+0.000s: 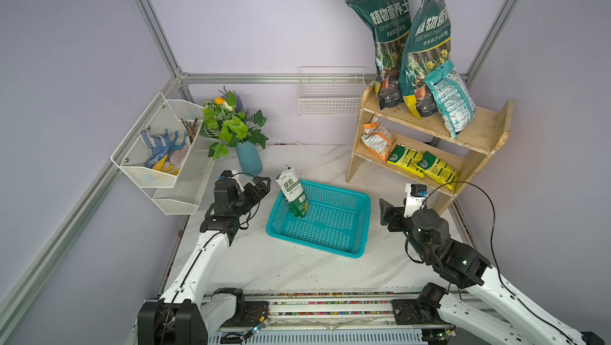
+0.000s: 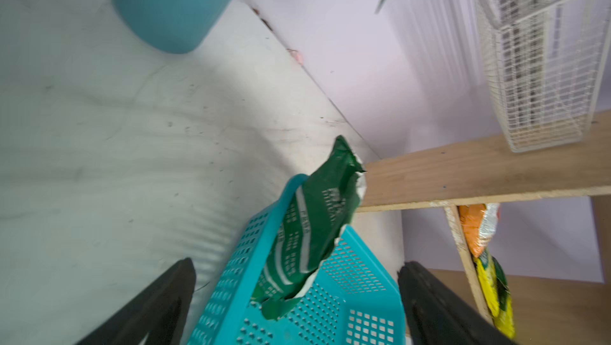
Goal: Take down the fertilizer bag from the shelf
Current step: Place the fertilizer bag in the storage box, then pick up the fertilizer bag from the shelf.
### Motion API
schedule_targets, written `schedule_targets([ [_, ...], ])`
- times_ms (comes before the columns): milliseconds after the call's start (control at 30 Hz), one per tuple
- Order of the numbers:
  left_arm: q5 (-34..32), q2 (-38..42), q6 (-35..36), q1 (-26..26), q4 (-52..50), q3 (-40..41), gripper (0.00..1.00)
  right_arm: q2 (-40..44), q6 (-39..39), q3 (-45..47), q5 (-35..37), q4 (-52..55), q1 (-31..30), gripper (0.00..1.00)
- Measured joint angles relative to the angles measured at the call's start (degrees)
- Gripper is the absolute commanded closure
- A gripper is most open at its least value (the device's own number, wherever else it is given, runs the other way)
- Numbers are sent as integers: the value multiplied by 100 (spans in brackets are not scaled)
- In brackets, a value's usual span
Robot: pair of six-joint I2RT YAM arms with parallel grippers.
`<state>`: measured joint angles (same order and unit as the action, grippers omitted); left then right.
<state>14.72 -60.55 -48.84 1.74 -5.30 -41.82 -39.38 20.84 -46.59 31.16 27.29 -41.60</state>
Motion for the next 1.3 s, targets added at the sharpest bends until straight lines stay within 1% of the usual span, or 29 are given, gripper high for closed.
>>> schedule_targets([
  [100, -463, 564, 9, -44, -575, 11, 0, -173, 57, -931, 35, 352, 0, 19],
  [133, -590, 748, 57, -63, -688, 2, 0, -297, 81, -1368, 92, 485, 2, 19],
  [267, -857, 1161, 297, -98, -1040, 0, 0, -831, 85, -2981, 426, 946, 9, 16],
  [400, -988, 1276, 417, -98, -1224, 0, 0, -1469, -103, -4485, 809, 1438, 11, 13],
  [533, -1005, 1248, 501, -98, -1281, 0, 0, -2444, -505, -6008, 1145, 1950, 11, 11],
  [633, -1008, 1196, 529, -98, -1281, 0, 0, -3093, -931, -6806, 1554, 2256, 20, 8],
  [767, -1003, 1139, 544, -98, -1281, 0, 0, -3746, -1471, -7237, 2048, 2511, 203, 7],
  [900, -1003, 1110, 544, -98, -1281, 0, 0, -4052, -1812, -7342, 2190, 2662, 826, 7],
  [1067, -977, 1104, 544, -98, -1281, 0, 0, -4247, -1950, -7438, 2031, 2728, 1836, 8],
  [1167, -962, 1080, 544, -98, -1281, 0, 0, -4358, -1985, -7510, 1908, 2732, 2188, 8],
  [1300, -960, 1075, 544, -98, -1281, 0, 0, -4621, -1989, -7676, 1755, 2745, 2422, 9],
])
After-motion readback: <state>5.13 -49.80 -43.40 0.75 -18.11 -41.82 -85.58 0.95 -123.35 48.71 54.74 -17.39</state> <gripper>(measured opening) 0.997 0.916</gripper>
